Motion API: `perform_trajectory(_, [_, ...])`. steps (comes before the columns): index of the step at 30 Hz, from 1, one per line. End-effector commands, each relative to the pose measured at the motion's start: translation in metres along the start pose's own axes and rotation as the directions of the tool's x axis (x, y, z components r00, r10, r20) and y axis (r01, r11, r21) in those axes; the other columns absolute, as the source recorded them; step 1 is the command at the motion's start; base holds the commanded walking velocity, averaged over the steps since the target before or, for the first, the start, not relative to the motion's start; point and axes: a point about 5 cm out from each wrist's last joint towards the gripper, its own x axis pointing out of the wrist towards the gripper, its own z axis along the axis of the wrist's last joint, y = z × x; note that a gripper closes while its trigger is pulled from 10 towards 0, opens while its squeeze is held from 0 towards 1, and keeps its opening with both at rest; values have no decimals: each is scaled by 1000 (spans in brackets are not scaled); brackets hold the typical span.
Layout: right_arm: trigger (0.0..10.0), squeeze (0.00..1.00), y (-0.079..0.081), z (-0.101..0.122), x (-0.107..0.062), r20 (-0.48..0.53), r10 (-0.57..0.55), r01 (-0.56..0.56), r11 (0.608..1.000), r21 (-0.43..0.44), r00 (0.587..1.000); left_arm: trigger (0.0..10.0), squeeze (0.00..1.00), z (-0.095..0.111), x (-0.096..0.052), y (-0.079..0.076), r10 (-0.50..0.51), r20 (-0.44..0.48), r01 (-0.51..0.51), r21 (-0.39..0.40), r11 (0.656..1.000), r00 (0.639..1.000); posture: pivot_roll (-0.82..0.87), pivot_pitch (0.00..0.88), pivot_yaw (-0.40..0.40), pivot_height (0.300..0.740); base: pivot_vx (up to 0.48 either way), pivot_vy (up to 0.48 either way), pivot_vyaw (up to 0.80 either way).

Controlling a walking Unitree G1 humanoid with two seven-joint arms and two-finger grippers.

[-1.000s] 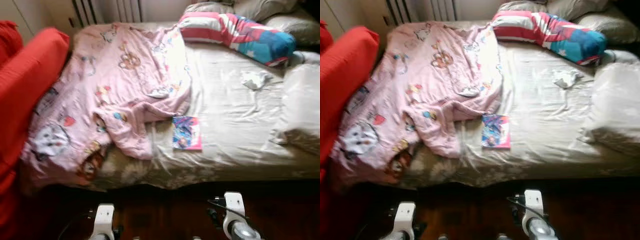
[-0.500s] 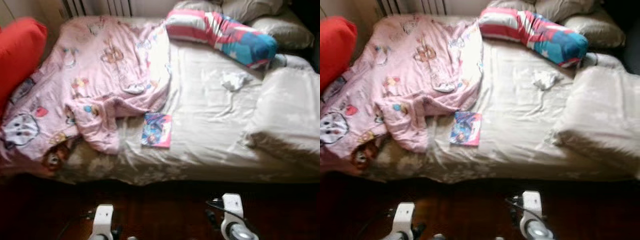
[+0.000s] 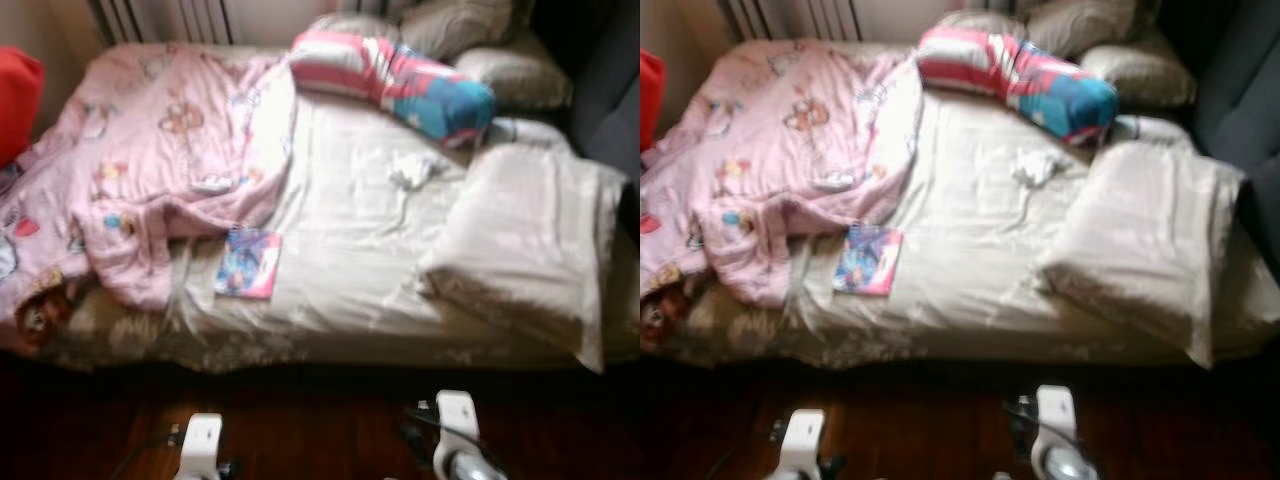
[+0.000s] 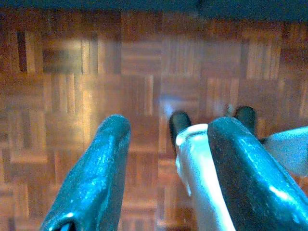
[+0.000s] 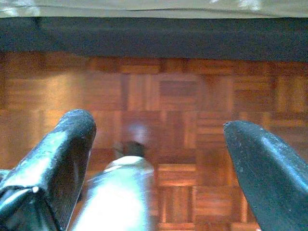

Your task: Clean up the room

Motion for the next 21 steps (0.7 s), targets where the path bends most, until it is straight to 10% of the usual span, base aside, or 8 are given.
perform_trajectory(1, [10000, 0, -6, -3, -1, -15, -16, 17, 1000, 3, 1000, 10000, 0, -8, -1, 1, 14, -35, -14, 6, 1000, 999, -97, 170, 33, 740, 0, 0, 0])
perform_trajectory(21, [10000, 0, -7, -2, -1, -25, -22, 22, 1000, 11, 999, 10000, 0, -5, 0, -2, -6, -25, 6, 5, 1000, 1000, -97, 186, 31, 740, 59, 0, -69])
